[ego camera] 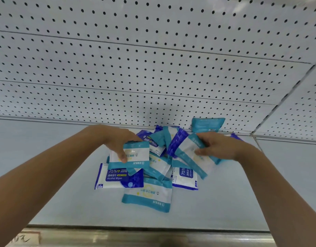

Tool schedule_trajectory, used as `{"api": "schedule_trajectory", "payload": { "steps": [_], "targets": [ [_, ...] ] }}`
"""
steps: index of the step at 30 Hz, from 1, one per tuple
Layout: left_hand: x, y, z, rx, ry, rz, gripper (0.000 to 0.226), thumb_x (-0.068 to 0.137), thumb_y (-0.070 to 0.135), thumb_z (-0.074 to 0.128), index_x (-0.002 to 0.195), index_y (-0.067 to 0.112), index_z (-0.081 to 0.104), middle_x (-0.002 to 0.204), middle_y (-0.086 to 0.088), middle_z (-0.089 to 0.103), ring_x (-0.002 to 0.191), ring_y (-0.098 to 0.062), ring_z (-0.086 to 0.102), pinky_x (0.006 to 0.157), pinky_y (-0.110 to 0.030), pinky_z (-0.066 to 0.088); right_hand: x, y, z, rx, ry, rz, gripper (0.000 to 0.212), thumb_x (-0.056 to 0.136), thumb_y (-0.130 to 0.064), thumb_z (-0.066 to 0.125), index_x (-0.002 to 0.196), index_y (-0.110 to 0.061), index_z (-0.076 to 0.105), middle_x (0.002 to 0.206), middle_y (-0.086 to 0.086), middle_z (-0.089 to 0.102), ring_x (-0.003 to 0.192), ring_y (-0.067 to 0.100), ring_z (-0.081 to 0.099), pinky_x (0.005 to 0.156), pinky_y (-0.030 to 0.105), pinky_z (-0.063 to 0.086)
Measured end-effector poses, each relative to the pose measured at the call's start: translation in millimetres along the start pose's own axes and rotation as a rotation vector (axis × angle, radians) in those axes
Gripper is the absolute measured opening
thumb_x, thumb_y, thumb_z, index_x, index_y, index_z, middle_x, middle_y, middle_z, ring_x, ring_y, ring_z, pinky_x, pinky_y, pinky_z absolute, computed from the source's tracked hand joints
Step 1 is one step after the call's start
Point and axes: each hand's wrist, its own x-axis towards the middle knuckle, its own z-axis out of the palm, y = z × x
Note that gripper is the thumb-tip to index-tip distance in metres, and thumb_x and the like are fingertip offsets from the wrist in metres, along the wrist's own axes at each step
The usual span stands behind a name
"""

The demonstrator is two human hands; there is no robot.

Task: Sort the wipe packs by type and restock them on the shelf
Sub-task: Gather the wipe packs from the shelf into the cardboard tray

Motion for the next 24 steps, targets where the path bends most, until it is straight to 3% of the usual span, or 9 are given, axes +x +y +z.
{"api": "schedule_trajectory", "payload": {
  "steps": [4, 9, 11, 14, 16, 18, 20, 22, 24],
  "targets": [
    [-2.6, -1.3, 6.6, -0.01, 0.018, -0.001, 0.086, 0.077, 0.037, 0.085, 0.148, 0.028, 0.038, 0.137, 0.008, 0.045, 0.128, -0.015, 0.044, 0.102, -0.029, 0.037, 2.4, -3.0, 19.8, -0.181, -0.095, 0.108, 0.034, 0.099, -0.028, 0.058, 0.13, -0.027, 0.046, 0.123, 0.0, 0.056, 0.108, 0.017, 0.056, 0.091, 0.034, 0.049],
    [-7.0, -3.3, 13.2, -0.073, -0.045, -0.032, 0.099, 0.079, 0.041, 0.082, 0.155, 0.039, 0.019, 0.157, 0.009, 0.031, 0.143, -0.018, 0.033, 0.114, -0.042, 0.033, 1.2, -14.5, 28.4, -0.284, -0.135, 0.184, 0.063, 0.102, -0.031, 0.052, 0.155, -0.024, 0.019, 0.157, 0.003, 0.031, 0.136, 0.022, 0.039, 0.106, 0.033, 0.038],
    [-8.8, 0.6, 13.1, 0.004, -0.049, -0.073, 0.099, 0.079, 0.047, 0.08, 0.155, 0.039, 0.018, 0.154, 0.007, 0.036, 0.142, -0.021, 0.033, 0.115, -0.045, 0.031, 1.2, -13.4, 29.8, -0.304, -0.114, 0.18, 0.065, 0.1, -0.035, 0.056, 0.154, -0.029, 0.019, 0.157, 0.001, 0.034, 0.138, 0.022, 0.04, 0.109, 0.036, 0.036],
    [-9.2, -0.3, 11.2, 0.206, 0.044, -0.135, 0.095, 0.065, 0.068, 0.08, 0.146, 0.041, 0.037, 0.139, 0.009, 0.046, 0.136, -0.023, 0.03, 0.115, -0.048, 0.026, 3.7, -5.7, 26.4, -0.363, -0.009, 0.159, 0.067, 0.089, -0.045, 0.068, 0.143, -0.039, 0.029, 0.147, -0.006, 0.05, 0.133, 0.02, 0.044, 0.115, 0.045, 0.027],
    [-10.9, -4.1, 11.2, 0.229, 0.087, -0.154, 0.089, 0.058, 0.071, 0.081, 0.134, 0.041, 0.046, 0.127, 0.012, 0.05, 0.131, -0.021, 0.031, 0.113, -0.046, 0.026, 3.5, -3.9, 23.7, -0.384, 0.009, 0.159, 0.074, 0.084, -0.049, 0.073, 0.143, -0.04, 0.031, 0.144, -0.007, 0.052, 0.134, 0.02, 0.044, 0.115, 0.046, 0.024],
    [-17.6, -5.3, 12.5, 0.111, 0.089, -0.134, 0.068, 0.061, 0.06, 0.087, 0.115, 0.042, 0.049, 0.116, 0.016, 0.055, 0.124, -0.016, 0.044, 0.105, -0.037, 0.037, 1.3, -4.9, 23.6, -0.401, -0.019, 0.135, 0.075, 0.084, -0.048, 0.073, 0.147, -0.035, 0.035, 0.145, -0.005, 0.049, 0.133, 0.018, 0.043, 0.112, 0.042, 0.032],
    [-25.9, -6.1, 13.4, -0.063, 0.106, -0.124, 0.054, 0.067, 0.044, 0.089, 0.101, 0.042, 0.046, 0.109, 0.019, 0.059, 0.108, -0.011, 0.059, 0.086, -0.026, 0.049, -0.8, -5.7, 24.7, -0.354, -0.048, 0.121, 0.072, 0.087, -0.042, 0.072, 0.148, -0.029, 0.036, 0.147, -0.005, 0.046, 0.13, 0.016, 0.046, 0.105, 0.035, 0.043],
    [-38.2, -6.1, 10.4, -0.127, 0.15, -0.142, 0.05, 0.074, 0.041, 0.086, 0.106, 0.039, 0.048, 0.105, 0.018, 0.061, 0.092, -0.005, 0.06, 0.064, -0.014, 0.048, -1.7, -3.9, 24.7, -0.3, -0.074, 0.102, 0.07, 0.089, -0.037, 0.071, 0.148, -0.029, 0.036, 0.147, -0.006, 0.045, 0.125, 0.014, 0.051, 0.097, 0.03, 0.049],
    [-53.3, -6.6, 5.4, -0.2, 0.164, -0.186, 0.044, 0.078, 0.043, 0.083, 0.107, 0.033, 0.051, 0.099, 0.017, 0.065, 0.085, -0.002, 0.063, 0.061, -0.013, 0.047, -2.9, -1.3, 20.8, -0.279, -0.097, 0.07, 0.065, 0.089, -0.036, 0.072, 0.144, -0.032, 0.038, 0.144, -0.009, 0.048, 0.114, 0.009, 0.055, 0.086, 0.023, 0.053]
  ]
}}
